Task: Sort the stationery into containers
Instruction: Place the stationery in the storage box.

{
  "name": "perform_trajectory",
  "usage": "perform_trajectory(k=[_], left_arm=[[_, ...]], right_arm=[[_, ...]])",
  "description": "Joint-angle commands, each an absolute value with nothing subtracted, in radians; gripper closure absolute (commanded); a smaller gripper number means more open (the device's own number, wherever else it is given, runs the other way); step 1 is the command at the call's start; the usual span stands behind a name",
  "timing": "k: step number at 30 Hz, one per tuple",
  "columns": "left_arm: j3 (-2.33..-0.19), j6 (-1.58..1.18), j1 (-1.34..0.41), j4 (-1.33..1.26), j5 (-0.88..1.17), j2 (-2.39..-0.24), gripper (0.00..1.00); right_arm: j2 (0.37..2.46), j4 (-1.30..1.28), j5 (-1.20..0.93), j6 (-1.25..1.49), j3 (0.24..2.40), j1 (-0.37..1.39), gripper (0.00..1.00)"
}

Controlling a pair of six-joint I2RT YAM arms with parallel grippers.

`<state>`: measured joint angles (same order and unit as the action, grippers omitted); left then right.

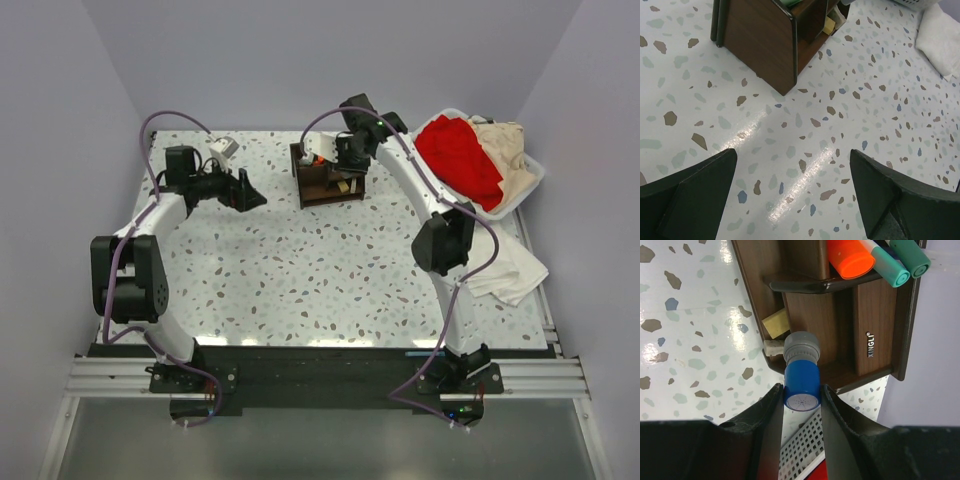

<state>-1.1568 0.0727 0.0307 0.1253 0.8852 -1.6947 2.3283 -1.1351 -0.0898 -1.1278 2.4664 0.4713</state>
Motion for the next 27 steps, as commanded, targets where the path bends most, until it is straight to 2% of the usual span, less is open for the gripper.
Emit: perform_trajectory(k=[1,7,8,9,11,27], left_arm=[[-1.147,0.101,0.037,0.110,0.897,-1.666,0.00],[-1.152,0.110,0.037,0.121,0.896,-1.670,0.00],[-1.152,0.112,0.037,0.121,0.899,-1.671,0.00],[-1.152,0.110,0.037,0.121,0.899,-1.672,0.00],[-1.154,0.107,0.037,0.120,0.900,-1.675,0.00],[-1.149,0.118,0.037,0.132,0.893,-1.664,0.00]], right_arm=[[2.329,-1.091,-0.060,-1.170,2.513,0.477,0.99],[2.341,-1.071,-0.055,-1.175,2.514,0.477,0.98],[2.342,-1.063,-0.054,-1.174,2.513,0.477,0.95],[2.342,-1.058,-0.054,-1.173,2.508,0.479,0.87],[2.342,-1.052,-0.054,-1.180,2.503,0.479,0.85],[2.344,-1.077,-0.071,-1.198,2.484,0.479,0.85]])
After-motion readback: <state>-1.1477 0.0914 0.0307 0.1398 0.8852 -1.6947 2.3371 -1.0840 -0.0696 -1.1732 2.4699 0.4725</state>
